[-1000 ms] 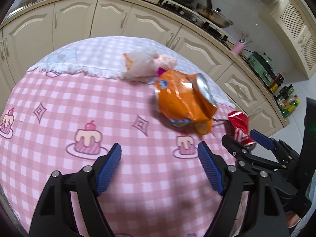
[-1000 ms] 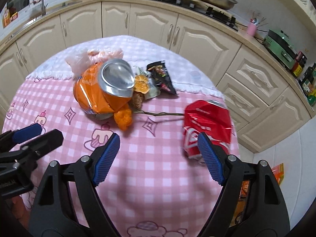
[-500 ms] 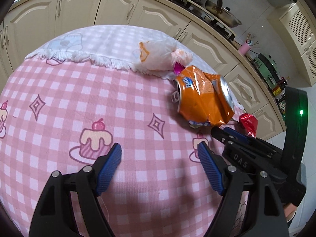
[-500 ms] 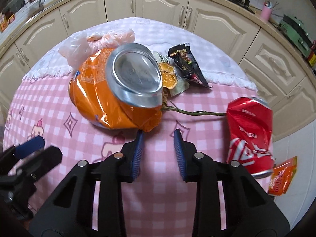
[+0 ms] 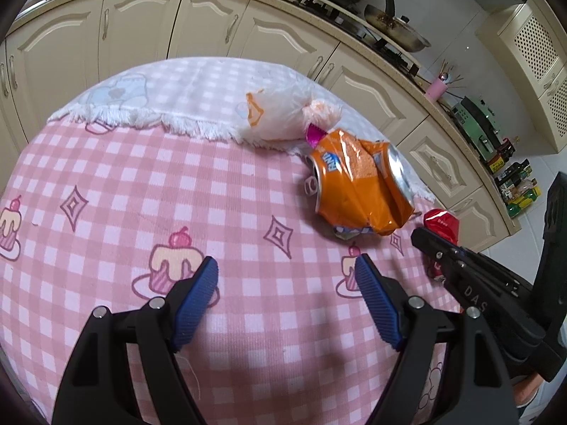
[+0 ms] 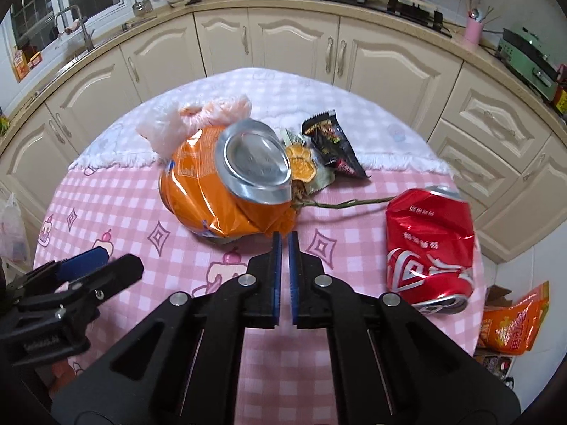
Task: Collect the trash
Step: 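Grasp the dried orange peel on its twig with the right tool, then grasp the white plastic bag with the left tool while the right tool holds the orange peel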
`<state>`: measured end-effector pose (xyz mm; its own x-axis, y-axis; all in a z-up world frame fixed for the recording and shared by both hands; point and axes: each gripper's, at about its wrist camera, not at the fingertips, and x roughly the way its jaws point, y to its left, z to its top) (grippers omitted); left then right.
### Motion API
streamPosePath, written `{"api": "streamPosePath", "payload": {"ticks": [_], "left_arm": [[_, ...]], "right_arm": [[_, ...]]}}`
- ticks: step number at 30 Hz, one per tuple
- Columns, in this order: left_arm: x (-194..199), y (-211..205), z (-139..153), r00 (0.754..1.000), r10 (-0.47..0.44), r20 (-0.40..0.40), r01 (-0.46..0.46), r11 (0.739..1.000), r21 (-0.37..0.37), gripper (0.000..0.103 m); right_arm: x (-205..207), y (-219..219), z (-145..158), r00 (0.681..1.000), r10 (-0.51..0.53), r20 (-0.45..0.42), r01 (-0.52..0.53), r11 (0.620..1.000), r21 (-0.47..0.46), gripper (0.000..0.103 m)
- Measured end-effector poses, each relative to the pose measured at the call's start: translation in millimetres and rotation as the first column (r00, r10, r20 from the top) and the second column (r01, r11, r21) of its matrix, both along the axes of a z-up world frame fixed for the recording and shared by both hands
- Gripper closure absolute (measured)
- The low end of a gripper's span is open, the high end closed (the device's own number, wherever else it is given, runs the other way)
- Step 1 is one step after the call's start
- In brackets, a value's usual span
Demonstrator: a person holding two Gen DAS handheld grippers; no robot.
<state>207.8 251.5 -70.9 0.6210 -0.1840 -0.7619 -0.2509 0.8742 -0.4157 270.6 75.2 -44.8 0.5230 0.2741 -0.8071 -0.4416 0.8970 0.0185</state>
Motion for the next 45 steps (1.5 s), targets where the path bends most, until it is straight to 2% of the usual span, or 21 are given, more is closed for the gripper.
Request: {"api": "streamPosePath", "payload": {"ticks": [3,5,6,7,9,14,16,20,21,22,30,39,45], "left_arm": [[-1.1,1.1,-0.1,1.0,0.004,0.003,-0.004,1.0,-0.002,0.025],[-0.7,2.2,-3.0,1.0,0.005,-0.005,-0.005,1.0,-0.01,0.025],[-0.3,2.8,-4.1,1.0,0.007,-0.009,-0.007,1.0,-0.014,0.025],[-0.4,3.7,-5.4,1.0,0.008,-0.012,-0.008,1.0,-0.017,0.025],[-0.7,5.5,-6.5,1.0,0.011,-0.012,-0.012,1.0,-0.022,0.025],[1.1,8.7,-10.5,1.0,0.014,-0.017,-0.015,0.999,-0.034,0.025],[1.7,10.2,-11.0,1.0,0.014,-0.013,-0.014,0.999,-0.041,0.025],[2.5,12.2,-11.9,1.0,0.008,-0.008,-0.008,0.999,-0.046,0.025],[3.2,12.7,-11.8,1.0,0.006,-0.007,-0.007,0.999,-0.045,0.025],[3.6,12.7,-11.9,1.0,0.004,-0.007,-0.004,0.999,-0.042,0.025],[5.4,12.2,-11.5,1.0,0.002,-0.006,-0.002,0.999,-0.035,0.025],[8.6,7.0,-10.0,1.0,0.007,-0.014,-0.007,1.0,-0.009,0.025],[11.6,5.4,-6.6,1.0,0.005,-0.012,-0.005,1.0,-0.003,0.025]], "right_arm": [[3.1,-1.8,-10.0,0.999,-0.019,-0.043,0.019,1.0,-0.014,0.094],[4.3,-0.7,-14.9,0.999,-0.03,-0.044,0.029,0.999,-0.018,0.057],[3.3,-1.3,-14.6,0.999,-0.046,-0.008,0.046,0.999,-0.012,0.027],[2.2,-0.5,-14.1,0.999,-0.048,0.014,0.048,0.999,-0.016,0.026],[4.4,2.8,-15.4,0.999,-0.035,0.003,0.035,0.999,-0.02,0.027],[17.7,13.1,-26.2,0.999,-0.033,-0.015,0.033,0.998,-0.052,0.049],[26.6,14.5,-33.7,0.999,-0.048,-0.026,0.046,0.997,-0.062,0.064],[36.2,11.1,-38.0,0.998,-0.062,-0.024,0.062,0.998,-0.008,0.071],[36.7,11.8,-37.2,0.998,-0.057,-0.025,0.057,0.998,0.004,0.085],[36.5,11.8,-35.7,0.998,-0.059,-0.022,0.059,0.998,0.013,0.087],[27.4,1.5,-19.7,0.998,-0.069,0.002,0.069,0.996,0.065,0.089],[19.2,-7.0,8.2,0.993,-0.059,0.098,0.056,0.998,0.034,0.089],[20.4,-14.7,21.5,0.99,-0.072,0.122,0.066,0.996,0.051,0.089]]}}
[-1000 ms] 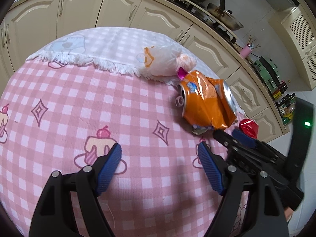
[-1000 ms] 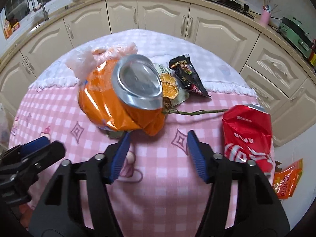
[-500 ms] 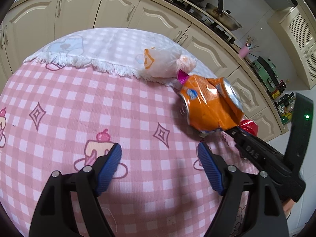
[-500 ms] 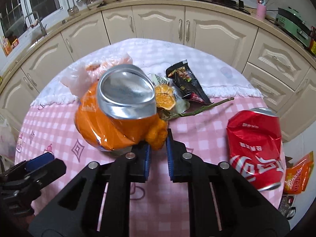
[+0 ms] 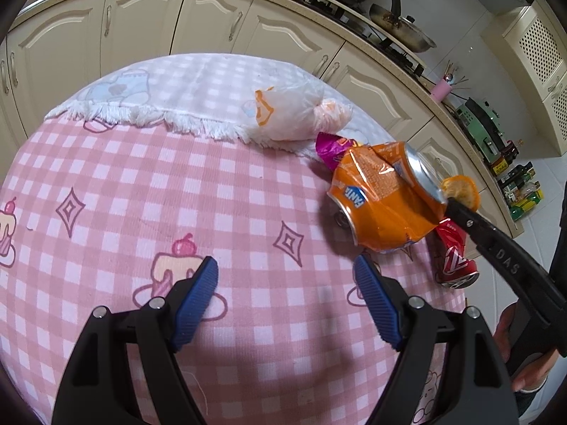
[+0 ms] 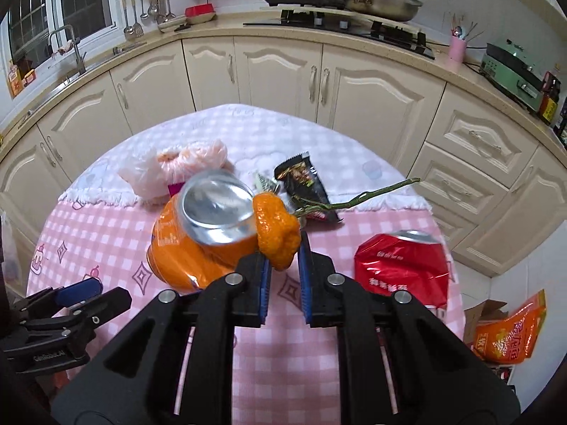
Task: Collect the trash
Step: 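Grasp the white plastic bag with the left tool while the right tool holds the orange peel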
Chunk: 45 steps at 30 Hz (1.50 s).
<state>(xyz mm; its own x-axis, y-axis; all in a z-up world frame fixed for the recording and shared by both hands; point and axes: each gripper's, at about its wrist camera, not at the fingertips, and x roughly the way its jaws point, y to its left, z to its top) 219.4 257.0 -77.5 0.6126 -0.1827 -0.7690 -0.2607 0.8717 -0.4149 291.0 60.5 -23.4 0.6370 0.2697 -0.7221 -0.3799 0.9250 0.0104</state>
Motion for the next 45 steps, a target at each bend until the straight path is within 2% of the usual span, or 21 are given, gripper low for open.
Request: {"api": "streamPosePath", "payload": {"ticks": [10,16,21,23,26,28,30,31,32,33,34,36,39,42,45], "left_arm": [[15.2,12.8,39.6,0.998,0.005,0.057,-0.007,0.999,0.033,0.023],[48.8,25.7,48.6,0.998,-0.032,0.055,0.032,0.999,0.001,0.021],[86.1,37.7,45.5,0.996,-0.075,0.052,0.078,0.994,-0.07,0.016],[99.3,40.2,39.7,0.997,-0.074,0.023,0.075,0.994,-0.085,0.016],[121.2,48.8,26.3,0.999,-0.034,-0.018,0.032,0.995,-0.095,0.016],[133.1,56.8,12.6,0.999,0.023,-0.046,-0.028,0.992,-0.125,0.016],[142.9,63.3,-2.2,0.997,0.039,-0.071,-0.05,0.986,-0.157,0.016],[144.8,63.6,-6.1,0.997,0.033,-0.07,-0.043,0.987,-0.155,0.018],[144.4,61.3,-2.8,0.999,0.019,-0.041,-0.023,0.993,-0.116,0.022],[145.2,59.5,-2.0,0.999,0.0,-0.042,-0.004,0.996,-0.087,0.043],[146.6,57.2,-2.1,0.999,-0.043,-0.021,0.04,0.994,-0.105,0.055],[144.3,58.6,-2.4,0.999,-0.039,-0.009,0.037,0.991,-0.128,0.057],[139.6,54.0,5.0,0.999,-0.039,0.009,0.039,0.997,-0.061,0.059],[131.4,54.1,17.6,0.998,-0.042,0.054,0.046,0.996,-0.075,0.059],[124.4,52.3,32.4,0.995,-0.037,0.095,0.042,0.998,-0.056,0.06]], "right_arm": [[2.1,-9.7,25.0,0.998,-0.012,0.059,0.01,1.0,0.024,0.089],[13.8,-12.2,35.6,0.995,-0.033,0.09,0.033,0.999,0.0,0.089],[26.2,-12.7,42.3,0.993,-0.047,0.105,0.049,0.999,-0.017,0.089],[29.8,-12.9,43.8,0.993,-0.05,0.108,0.052,0.998,-0.019,0.089],[34.9,-13.0,43.8,0.993,-0.055,0.103,0.057,0.998,-0.014,0.089],[37.6,-13.6,42.1,0.994,-0.059,0.097,0.06,0.998,-0.01,0.089],[40.6,-14.5,38.8,0.994,-0.064,0.086,0.065,0.998,-0.007,0.089],[40.7,-14.4,37.2,0.994,-0.067,0.081,0.068,0.998,-0.005,0.089],[41.8,-15.4,35.9,0.994,-0.072,0.077,0.072,0.997,-0.004,0.089],[42.7,-16.8,34.5,0.994,-0.077,0.073,0.078,0.997,-0.003,0.089],[43.9,-18.4,33.2,0.994,-0.083,0.068,0.083,0.997,-0.003,0.089],[45.8,-21.5,31.5,0.994,-0.095,0.059,0.096,0.995,-0.002,0.089],[45.7,-26.7,32.6,0.992,-0.108,0.06,0.108,0.994,0.004,0.089],[44.0,-32.5,35.1,0.991,-0.119,0.064,0.119,0.993,0.008,0.089],[41.4,-38.7,37.2,0.99,-0.128,0.067,0.127,0.992,0.01,0.089]]}}
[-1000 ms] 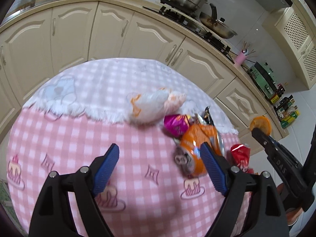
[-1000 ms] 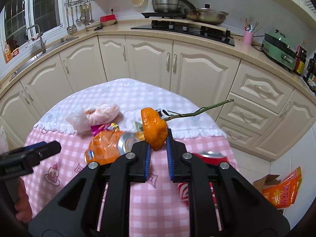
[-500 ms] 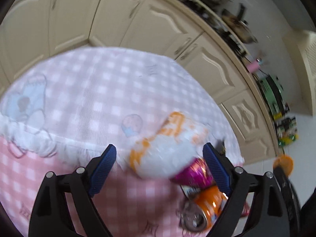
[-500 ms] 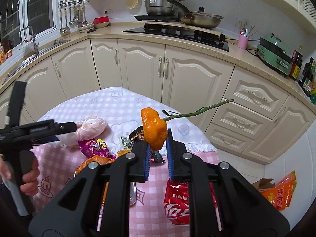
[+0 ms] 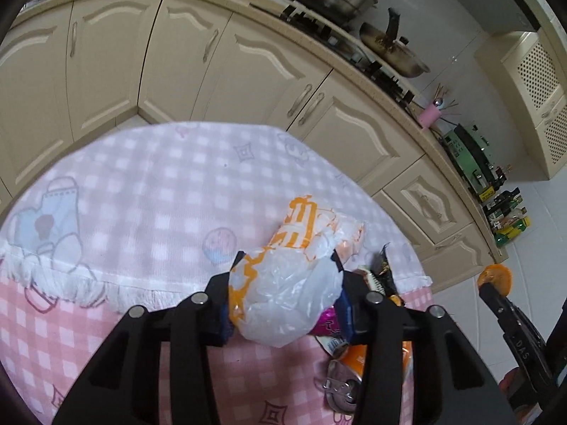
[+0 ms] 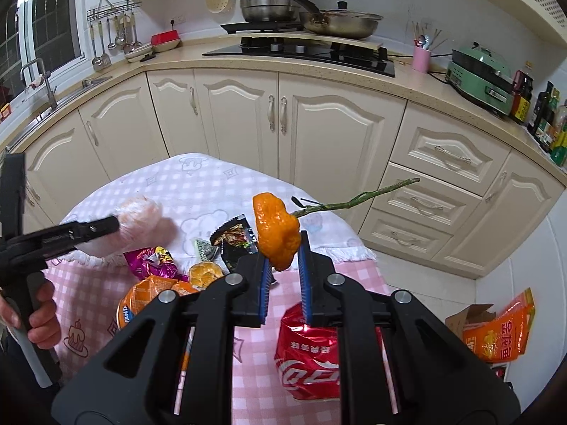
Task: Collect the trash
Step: 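Grasp the white plastic bag with the left tool while the right tool holds the orange peel, then carry both items to the blue bin and open both tools to drop them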
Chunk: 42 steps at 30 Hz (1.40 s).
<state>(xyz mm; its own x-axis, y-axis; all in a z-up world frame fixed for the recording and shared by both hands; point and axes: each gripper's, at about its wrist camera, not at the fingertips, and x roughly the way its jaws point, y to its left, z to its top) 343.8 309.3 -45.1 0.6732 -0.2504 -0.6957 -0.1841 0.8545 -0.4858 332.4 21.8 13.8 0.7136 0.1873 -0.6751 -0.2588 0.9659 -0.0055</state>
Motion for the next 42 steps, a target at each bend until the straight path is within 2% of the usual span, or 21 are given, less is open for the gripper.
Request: {"api": "streamPosePath", "payload": {"ticks": [8,14,18,24,32,36,41,42], "left_arm": [[-23.6,-18.4,31.8,0.996,-0.035,0.086,0.036,0.999,-0.011,0.06],[-31.9,-54.5,47.0,0.988,-0.098,0.116,0.094,0.995,0.036,0.06],[-35.4,-87.9,56.3,0.976,-0.172,0.131,0.166,0.985,0.055,0.059],[-39.1,-151.1,71.1,0.943,-0.297,0.151,0.287,0.954,0.086,0.059],[-28.8,-262.0,71.4,0.873,-0.474,0.111,0.458,0.878,0.141,0.059],[-24.0,-326.3,60.1,0.823,-0.565,0.057,0.551,0.819,0.162,0.059],[-12.6,-406.1,29.6,0.754,-0.656,-0.042,0.654,0.743,0.139,0.059],[-11.6,-414.4,25.0,0.745,-0.665,-0.053,0.665,0.734,0.137,0.059]], "right_arm": [[-10.5,-26.0,9.7,0.999,-0.04,0.017,0.039,0.999,0.02,0.089],[-18.8,-55.6,14.0,0.996,-0.085,0.023,0.084,0.996,0.039,0.089],[-26.3,-85.0,13.3,0.991,-0.129,0.021,0.128,0.991,0.051,0.089],[-37.9,-139.4,7.0,0.977,-0.213,0.004,0.212,0.975,0.073,0.089],[-55.9,-226.6,-17.1,0.941,-0.331,-0.068,0.337,0.936,0.101,0.089],[-59.3,-269.2,-39.5,0.913,-0.384,-0.137,0.398,0.912,0.1,0.088],[-65.1,-319.0,-75.0,0.866,-0.437,-0.245,0.47,0.877,0.095,0.088],[-66.3,-323.5,-80.4,0.86,-0.441,-0.259,0.476,0.875,0.091,0.088]]}}
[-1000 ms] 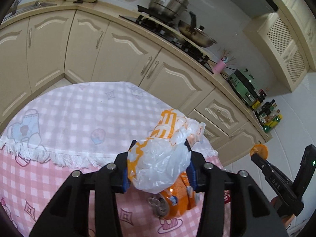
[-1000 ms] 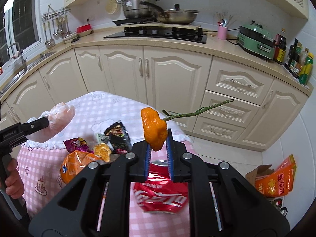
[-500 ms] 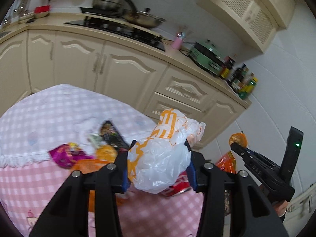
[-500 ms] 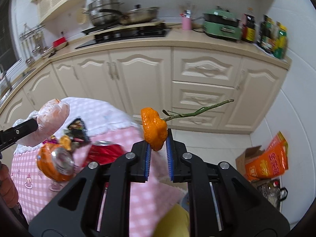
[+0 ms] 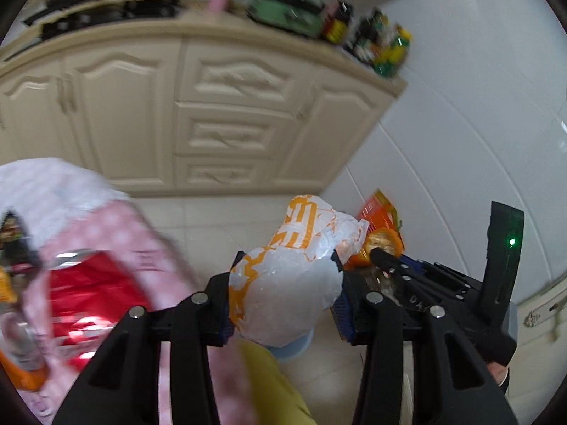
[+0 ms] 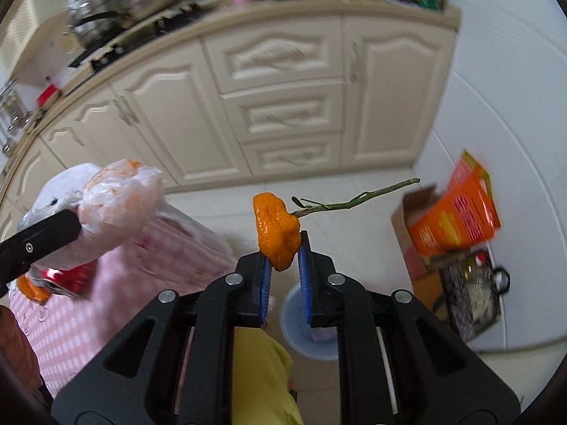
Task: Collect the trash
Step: 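Carry both items to the blue bin and open both tools to drop them, then move both open tools back over the table toward the remaining wrappers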
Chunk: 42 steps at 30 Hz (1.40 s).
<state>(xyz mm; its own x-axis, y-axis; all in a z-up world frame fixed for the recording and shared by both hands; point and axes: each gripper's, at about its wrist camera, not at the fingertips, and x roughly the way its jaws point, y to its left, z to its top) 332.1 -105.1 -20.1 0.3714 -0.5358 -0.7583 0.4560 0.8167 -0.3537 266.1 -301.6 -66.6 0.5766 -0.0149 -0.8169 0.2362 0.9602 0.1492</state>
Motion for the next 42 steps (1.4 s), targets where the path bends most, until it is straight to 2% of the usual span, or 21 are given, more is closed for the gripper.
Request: {"api": "streamPosePath", "payload": {"ticks": [4,9,11,12,13,14,19,26,27,28,29,31,34,42], "left_arm": [[4.3,-43.4,-26.9,0.998,-0.048,-0.04,0.05,0.997,0.052,0.059],[12.2,-65.0,-55.9,0.993,-0.058,-0.107,0.067,0.994,0.089,0.059],[15.7,-71.7,-67.9,0.99,-0.059,-0.129,0.073,0.992,0.107,0.059],[17.5,-74.1,-72.5,0.989,-0.059,-0.135,0.076,0.99,0.117,0.059],[18.8,-76.1,-79.2,0.988,-0.056,-0.143,0.075,0.988,0.133,0.059],[21.0,-76.2,-82.1,0.987,-0.053,-0.148,0.075,0.987,0.141,0.059],[27.4,-79.2,-102.8,0.977,-0.039,-0.21,0.076,0.983,0.17,0.059],[18.1,-96.5,-109.5,0.968,-0.073,-0.241,0.12,0.975,0.185,0.055],[16.0,-98.7,-110.1,0.964,-0.079,-0.252,0.125,0.978,0.17,0.049],[13.4,-101.9,-111.0,0.958,-0.094,-0.269,0.136,0.98,0.143,0.037],[11.0,-105.4,-111.8,0.954,-0.106,-0.281,0.146,0.981,0.125,0.032],[5.8,-112.9,-111.6,0.955,-0.118,-0.271,0.157,0.979,0.127,0.029],[-0.1,-119.6,-111.8,0.965,-0.111,-0.238,0.158,0.969,0.19,0.029],[-12.2,-113.4,-102.7,0.974,-0.099,-0.204,0.14,0.971,0.196,0.029]], "right_arm": [[0.0,-23.1,-25.5,0.997,-0.025,-0.068,0.027,0.999,0.028,0.087],[7.1,-37.4,-54.0,0.988,-0.047,-0.15,0.053,0.998,0.035,0.086],[10.8,-39.8,-61.7,0.984,-0.042,-0.175,0.05,0.998,0.046,0.082],[12.7,-40.2,-64.7,0.981,-0.04,-0.189,0.05,0.998,0.047,0.065],[13.2,-40.6,-65.5,0.981,-0.046,-0.187,0.054,0.998,0.037,0.04],[12.2,-40.9,-64.8,0.984,-0.05,-0.171,0.055,0.998,0.026,0.038],[10.5,-47.2,-69.1,0.984,-0.048,-0.171,0.057,0.997,0.05,0.039],[-7.4,-69.5,-69.1,0.98,-0.114,-0.164,0.125,0.99,0.063,0.039],[-12.5,-73.3,-68.7,0.979,-0.127,-0.162,0.137,0.989,0.051,0.039],[-15.3,-74.5,-68.2,0.978,-0.133,-0.161,0.142,0.989,0.044,0.039],[-18.7,-76.8,-68.4,0.977,-0.138,-0.161,0.146,0.988,0.04,0.039],[-24.9,-81.6,-68.2,0.976,-0.149,-0.158,0.157,0.987,0.042,0.038],[-34.2,-90.8,-69.5,0.969,-0.189,-0.161,0.199,0.979,0.047,0.038],[-43.8,-89.0,-68.6,0.97,-0.19,-0.155,0.203,0.976,0.075,0.038]]}}
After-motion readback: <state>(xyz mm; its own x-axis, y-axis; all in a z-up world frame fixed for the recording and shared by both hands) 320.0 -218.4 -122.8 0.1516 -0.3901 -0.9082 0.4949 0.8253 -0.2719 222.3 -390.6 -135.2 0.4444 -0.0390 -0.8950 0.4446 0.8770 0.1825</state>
